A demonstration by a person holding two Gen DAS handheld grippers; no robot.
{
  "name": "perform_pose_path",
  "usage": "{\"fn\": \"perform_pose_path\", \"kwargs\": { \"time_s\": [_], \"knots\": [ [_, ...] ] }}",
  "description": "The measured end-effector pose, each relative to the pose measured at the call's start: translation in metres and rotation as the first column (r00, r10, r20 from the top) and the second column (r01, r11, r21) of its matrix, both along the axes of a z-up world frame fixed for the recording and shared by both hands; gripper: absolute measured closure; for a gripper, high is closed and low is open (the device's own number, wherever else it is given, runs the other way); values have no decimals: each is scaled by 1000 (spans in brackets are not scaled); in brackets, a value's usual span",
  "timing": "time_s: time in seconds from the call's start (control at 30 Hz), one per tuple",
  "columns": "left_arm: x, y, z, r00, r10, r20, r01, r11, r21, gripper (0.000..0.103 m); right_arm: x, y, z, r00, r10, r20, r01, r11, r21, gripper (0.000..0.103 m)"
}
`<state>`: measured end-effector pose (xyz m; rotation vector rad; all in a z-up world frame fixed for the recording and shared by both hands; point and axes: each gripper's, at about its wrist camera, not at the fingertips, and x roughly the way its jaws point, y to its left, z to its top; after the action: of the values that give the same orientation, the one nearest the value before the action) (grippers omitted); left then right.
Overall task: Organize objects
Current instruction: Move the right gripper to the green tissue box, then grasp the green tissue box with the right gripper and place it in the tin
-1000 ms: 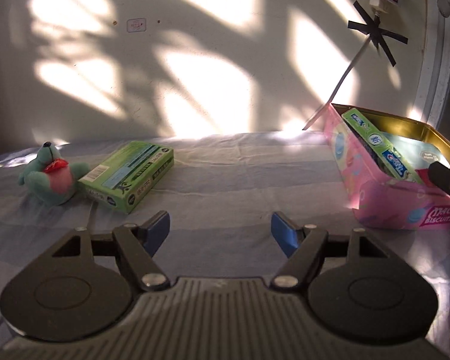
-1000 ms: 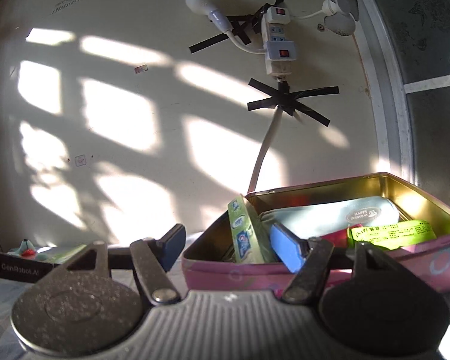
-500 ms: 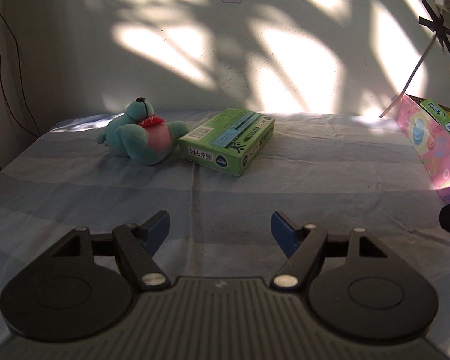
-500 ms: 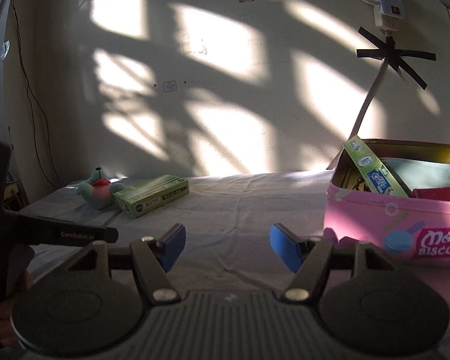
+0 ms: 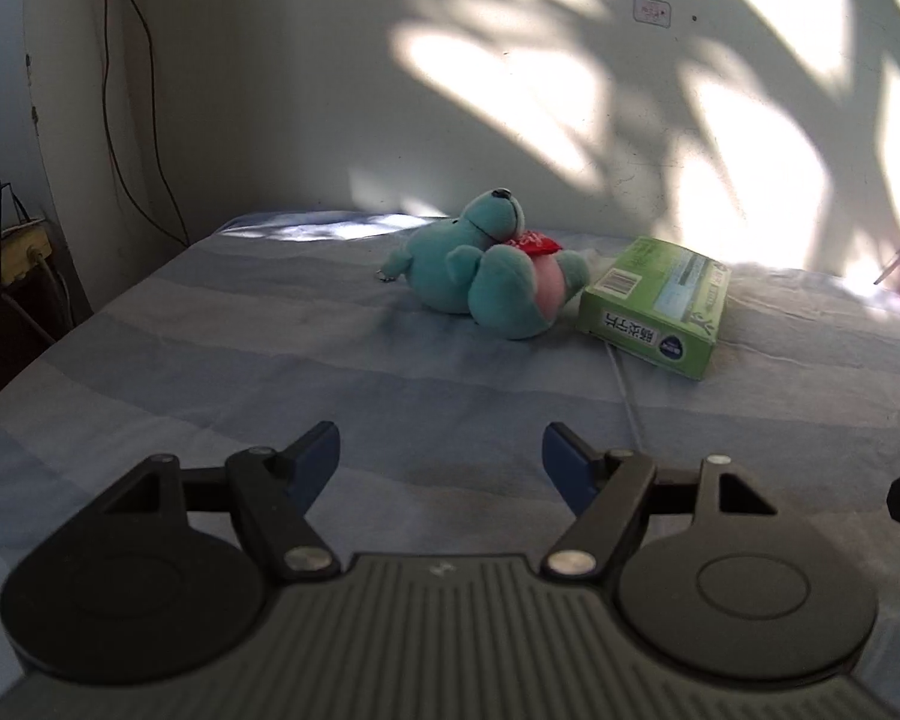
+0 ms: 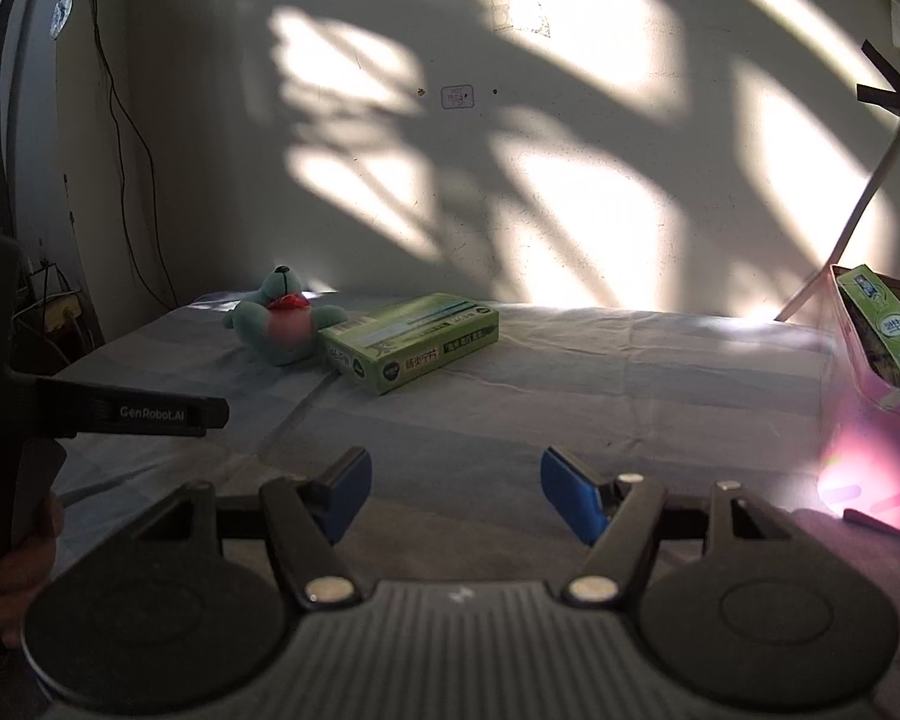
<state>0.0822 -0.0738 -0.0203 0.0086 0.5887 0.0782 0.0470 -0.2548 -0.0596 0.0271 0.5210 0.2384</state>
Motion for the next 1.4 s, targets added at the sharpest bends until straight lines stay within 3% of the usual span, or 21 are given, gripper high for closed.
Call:
{"fn": "perform_pose_path", "kwargs": {
  "time_s": [0.2, 0.37, 0.5, 0.57, 0.6, 0.7, 0.8, 1.0, 1.13, 1.2, 1.23, 1.33, 1.4],
  "knots": [
    [3, 38, -5, 998, 61, -36, -66, 980, -188, 27, 55, 26, 5, 998, 2, -59, 0, 999, 37, 37],
    [2, 39, -4, 999, 42, -28, -47, 974, -220, 27, 127, 50, 12, 990, -67, -123, 79, 992, 99, 31],
    [4, 38, -4, 999, 22, -30, -28, 973, -230, 27, 200, 63, 12, 958, -159, -237, 193, 973, 127, 24],
    [4, 41, -5, 999, 19, -36, -27, 969, -245, 27, 227, 70, 5, 931, -212, -298, 249, 964, 94, 17],
    [5, 43, -5, 999, 19, -39, -29, 967, -254, 27, 233, 74, 3, 925, -248, -289, 278, 958, 68, 9],
    [7, 48, -6, 999, 19, -43, -30, 959, -283, 27, 239, 90, -3, 925, -269, -267, 268, 963, -39, 6],
    [6, 48, -5, 999, 13, -44, -25, 957, -290, 27, 224, 99, -8, 953, -221, -206, 195, 971, -139, 12],
    [3, 46, -4, 999, -27, -31, 17, 951, -308, 27, 160, 81, 1, 980, -85, -182, 54, 984, -170, 34],
    [-1, 38, -3, 990, -142, -6, 131, 929, -346, 27, 90, 66, -1, 989, 2, -149, -35, 975, -218, 33],
    [-3, 28, -4, 973, -232, -2, 215, 904, -370, 27, 66, 50, -8, 968, 53, -246, -87, 988, -130, 38],
    [-4, 22, -4, 964, -265, 1, 246, 896, -369, 27, 50, 38, -12, 968, 62, -243, -84, 993, -80, 37],
    [-5, 9, 3, 952, -306, 15, 289, 877, -384, 27, 6, 17, -2, 993, 73, -97, -82, 992, -94, 31],
    [2, 4, 7, 946, -323, -2, 289, 848, -443, 27, 3, 9, 6, 998, 60, -34, -63, 994, -87, 17]
  ]
}}
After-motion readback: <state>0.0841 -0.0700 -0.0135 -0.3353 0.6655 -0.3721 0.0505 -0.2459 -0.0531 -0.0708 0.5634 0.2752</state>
